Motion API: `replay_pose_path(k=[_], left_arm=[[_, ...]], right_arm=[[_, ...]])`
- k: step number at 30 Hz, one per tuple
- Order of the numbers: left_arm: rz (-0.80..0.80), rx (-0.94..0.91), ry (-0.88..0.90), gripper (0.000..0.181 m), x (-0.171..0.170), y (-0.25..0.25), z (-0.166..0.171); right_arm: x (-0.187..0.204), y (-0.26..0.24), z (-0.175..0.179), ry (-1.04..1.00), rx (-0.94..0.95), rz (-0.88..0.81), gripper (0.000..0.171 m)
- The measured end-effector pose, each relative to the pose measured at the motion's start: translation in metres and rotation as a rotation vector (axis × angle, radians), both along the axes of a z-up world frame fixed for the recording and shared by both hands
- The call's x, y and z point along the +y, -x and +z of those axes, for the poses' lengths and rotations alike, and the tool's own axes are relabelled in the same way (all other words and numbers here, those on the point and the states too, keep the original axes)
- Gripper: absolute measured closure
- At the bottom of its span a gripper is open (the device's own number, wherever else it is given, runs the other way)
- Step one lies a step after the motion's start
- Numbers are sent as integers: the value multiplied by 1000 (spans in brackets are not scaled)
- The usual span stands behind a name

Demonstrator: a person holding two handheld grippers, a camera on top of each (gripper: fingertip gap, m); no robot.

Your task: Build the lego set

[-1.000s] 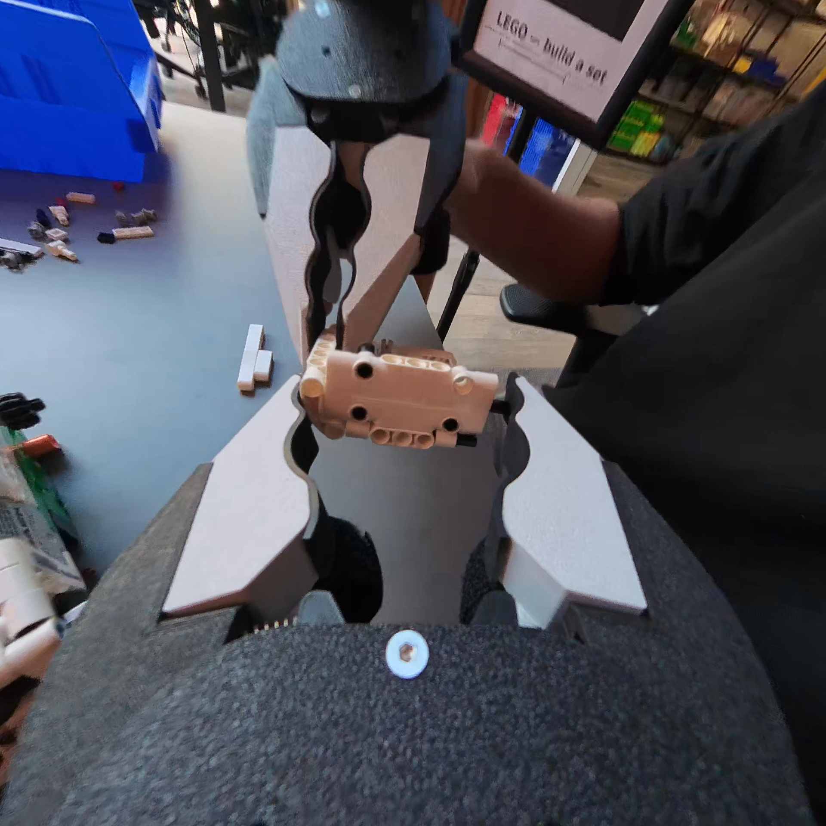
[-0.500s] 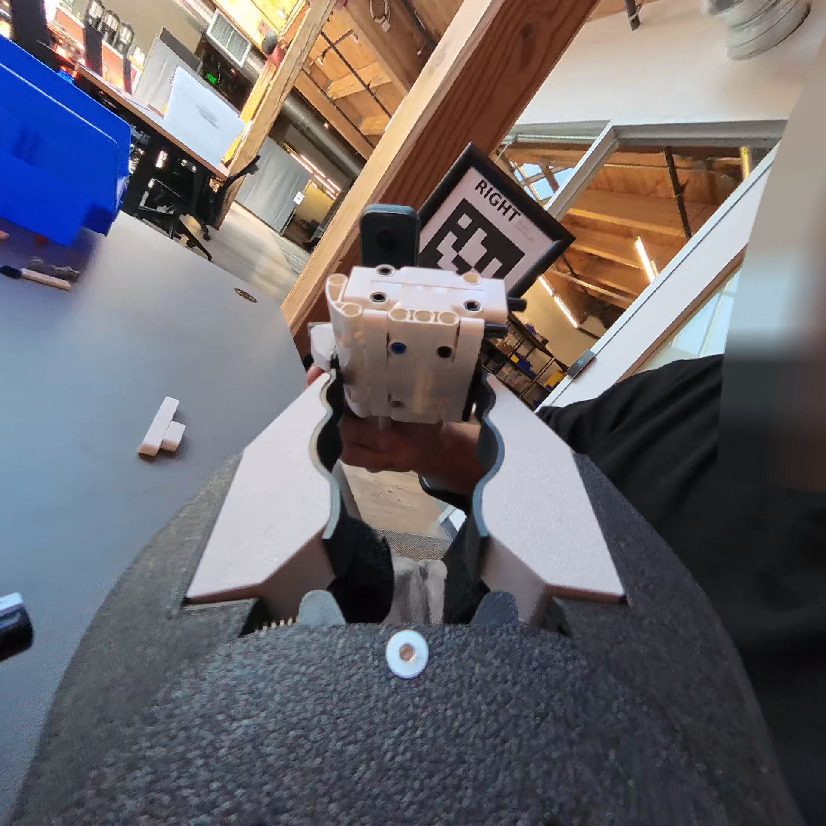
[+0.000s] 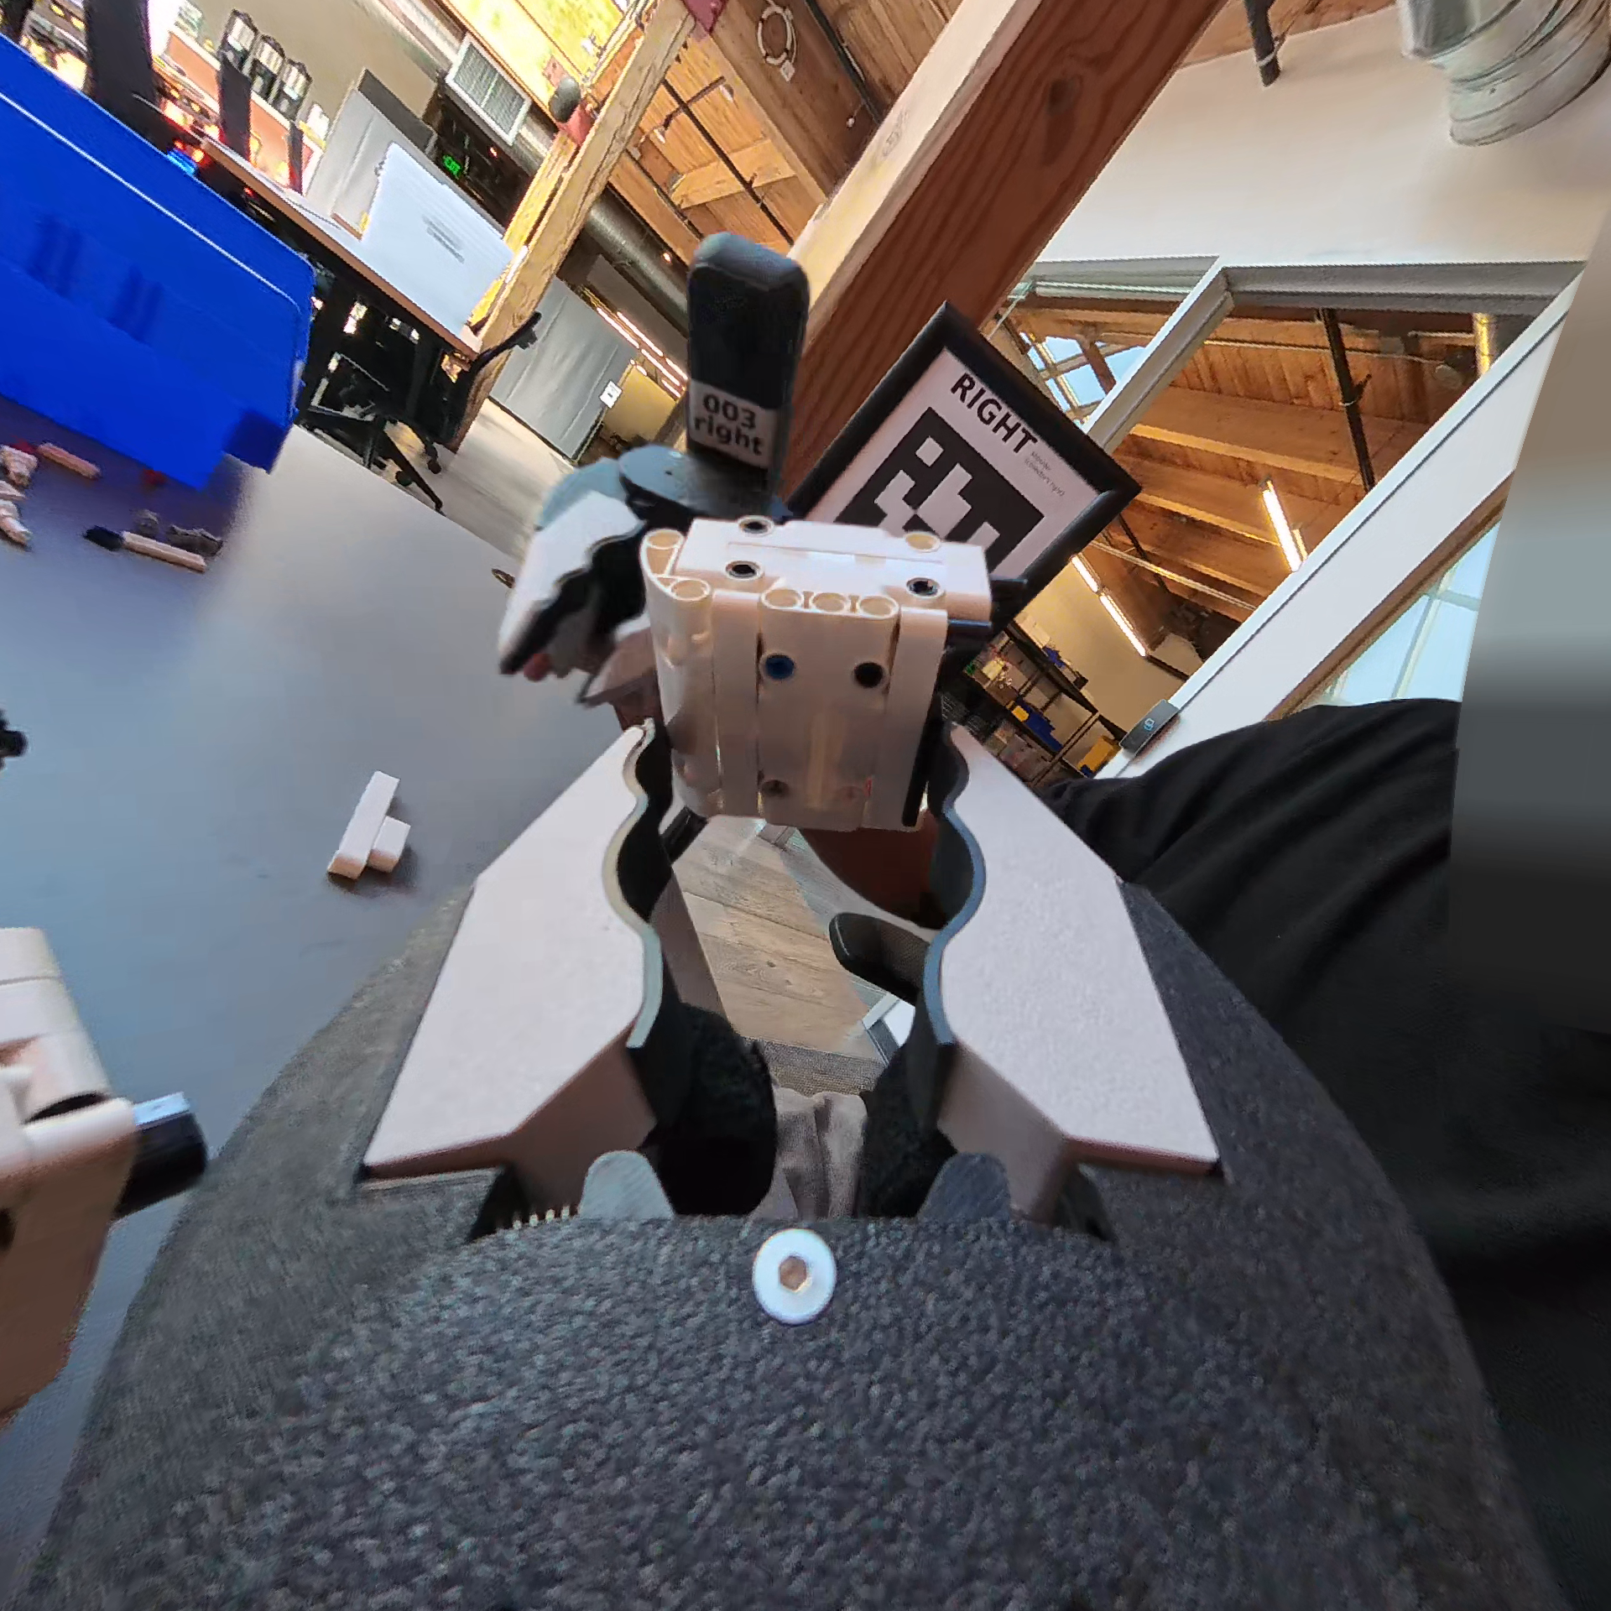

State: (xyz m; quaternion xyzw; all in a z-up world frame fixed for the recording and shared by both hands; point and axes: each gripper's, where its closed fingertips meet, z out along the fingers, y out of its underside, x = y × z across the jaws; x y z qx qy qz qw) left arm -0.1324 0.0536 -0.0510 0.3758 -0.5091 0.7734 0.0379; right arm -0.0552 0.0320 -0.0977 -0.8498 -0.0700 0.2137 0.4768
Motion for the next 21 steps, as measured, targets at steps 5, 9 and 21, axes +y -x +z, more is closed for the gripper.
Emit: replay_pose_path(k=[5, 9, 21], left_arm=[[9, 33, -9, 123, 2, -5, -7], [24, 37, 2, 123, 6, -6, -5], [98, 14, 177, 124, 19, -9, 10]], right_arm=[[-9, -37, -63, 223, -202, 190, 143], [-2, -34, -77, 201, -309, 279, 147], [28, 0, 41, -288, -457, -302, 164]])
